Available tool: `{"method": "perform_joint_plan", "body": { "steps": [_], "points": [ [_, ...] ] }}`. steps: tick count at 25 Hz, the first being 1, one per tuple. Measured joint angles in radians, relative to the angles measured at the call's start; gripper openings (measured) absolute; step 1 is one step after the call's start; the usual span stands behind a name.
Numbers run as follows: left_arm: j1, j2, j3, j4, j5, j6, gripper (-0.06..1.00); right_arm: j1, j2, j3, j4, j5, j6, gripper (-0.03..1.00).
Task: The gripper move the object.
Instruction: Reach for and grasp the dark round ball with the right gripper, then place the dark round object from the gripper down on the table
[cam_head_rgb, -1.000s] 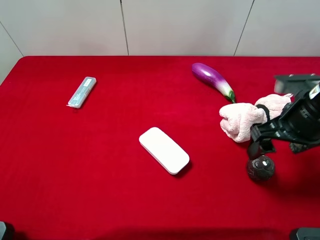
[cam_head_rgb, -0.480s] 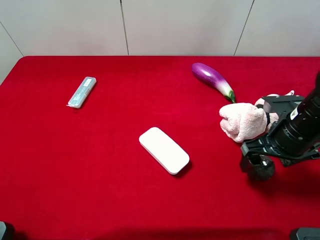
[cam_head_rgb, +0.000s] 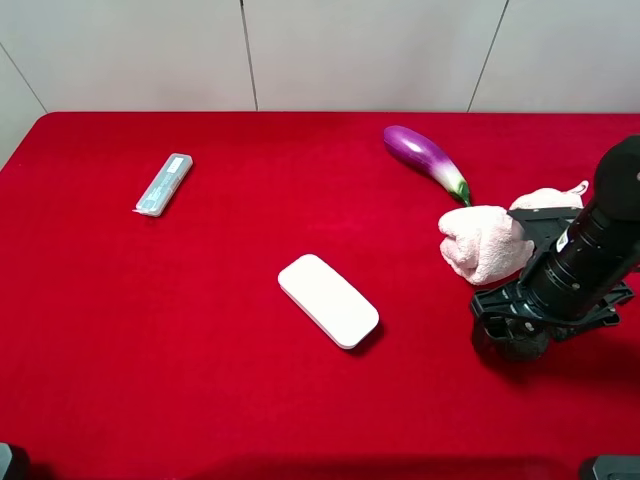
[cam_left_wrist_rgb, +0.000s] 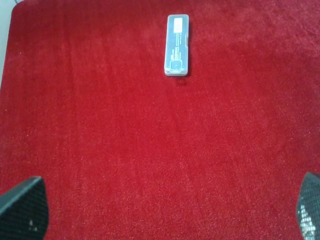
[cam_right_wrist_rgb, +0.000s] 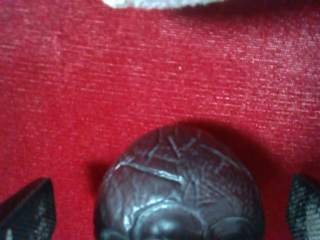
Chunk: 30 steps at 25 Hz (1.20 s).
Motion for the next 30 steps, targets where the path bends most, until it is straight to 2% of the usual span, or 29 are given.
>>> {"method": "perform_joint_plan", "body": {
  "steps": [10, 17, 30],
  "points": [
    [0.000, 0.000, 0.000, 0.000, 0.000, 0.000, 0.99, 0.000, 0.000, 0.000, 0.000, -0.008, -0.004, 0.68],
    [0.000, 0.000, 0.000, 0.000, 0.000, 0.000, 0.99, 0.000, 0.000, 0.000, 0.000, -0.008, -0.004, 0.45],
    [0.000, 0.000, 0.000, 0.000, 0.000, 0.000, 0.99, 0.000, 0.000, 0.000, 0.004, -0.009, -0.004, 0.45]
  ]
}}
